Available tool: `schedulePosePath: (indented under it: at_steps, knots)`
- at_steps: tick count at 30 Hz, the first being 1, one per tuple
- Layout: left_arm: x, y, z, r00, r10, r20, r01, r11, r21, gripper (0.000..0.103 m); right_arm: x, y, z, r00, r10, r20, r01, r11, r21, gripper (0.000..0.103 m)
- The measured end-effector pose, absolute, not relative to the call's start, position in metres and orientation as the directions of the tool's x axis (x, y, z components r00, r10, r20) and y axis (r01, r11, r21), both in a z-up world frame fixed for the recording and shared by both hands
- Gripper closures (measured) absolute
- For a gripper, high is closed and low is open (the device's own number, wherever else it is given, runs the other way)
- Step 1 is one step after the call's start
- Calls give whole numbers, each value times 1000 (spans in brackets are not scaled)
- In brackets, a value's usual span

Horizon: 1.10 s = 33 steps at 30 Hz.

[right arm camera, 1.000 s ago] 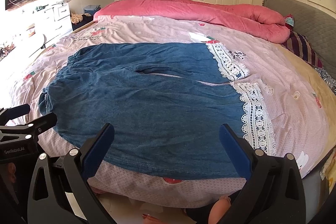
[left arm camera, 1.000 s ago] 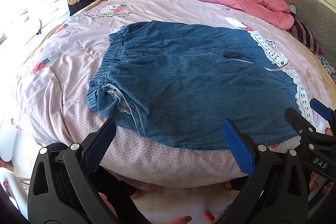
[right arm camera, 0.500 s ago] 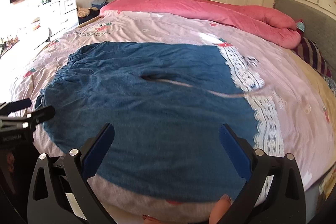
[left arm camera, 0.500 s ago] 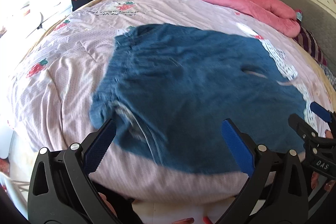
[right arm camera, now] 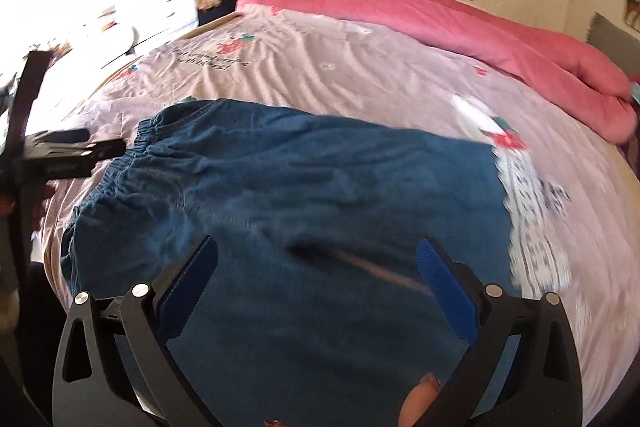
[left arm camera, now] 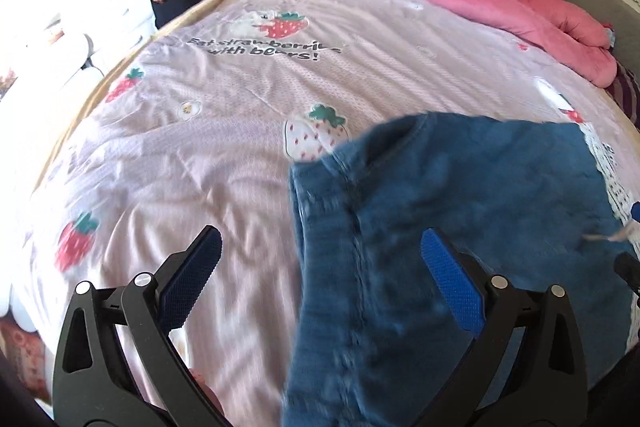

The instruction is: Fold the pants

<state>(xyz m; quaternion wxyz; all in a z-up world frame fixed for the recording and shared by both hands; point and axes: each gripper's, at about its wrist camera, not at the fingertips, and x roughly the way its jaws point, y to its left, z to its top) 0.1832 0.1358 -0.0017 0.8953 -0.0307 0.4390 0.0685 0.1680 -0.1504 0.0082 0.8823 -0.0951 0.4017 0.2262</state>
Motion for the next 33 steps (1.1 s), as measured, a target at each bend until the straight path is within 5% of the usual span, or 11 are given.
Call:
schedulePosePath:
  at_steps: [7, 10, 16, 28, 29, 30, 33]
  knots:
    - [229, 145, -13, 612, 14, -790, -49, 999, -20, 10, 225, -137, -4, 507, 317, -802, -503, 864, 23, 4]
    - [239, 148, -18, 620, -24, -784, -16, 999, -44, 26, 246, -129, -4, 499, 314, -808, -522, 853, 10, 4]
    - [254, 145, -30, 598, -78, -797, 52, 997, -59, 36, 287, -91, -5, 483, 331, -811, -639, 767, -67, 4]
    - [262, 153, -37, 573, -205, -794, 96, 978, -183, 95, 335, -20, -32, 347, 319, -882, -791, 604, -93, 7]
    - [260, 152, -36, 574, -205, -793, 103, 979, -178, 95, 336, -16, -33, 338, 325, -883, -799, 596, -86, 17]
    - [258, 151, -34, 580, -199, -790, 105, 980, -170, 95, 336, -12, -33, 332, 332, -883, -804, 589, -81, 39]
    - [253, 154, -26, 598, -224, -770, 116, 974, -194, 96, 334, -3, -37, 291, 332, -897, -826, 560, -60, 62]
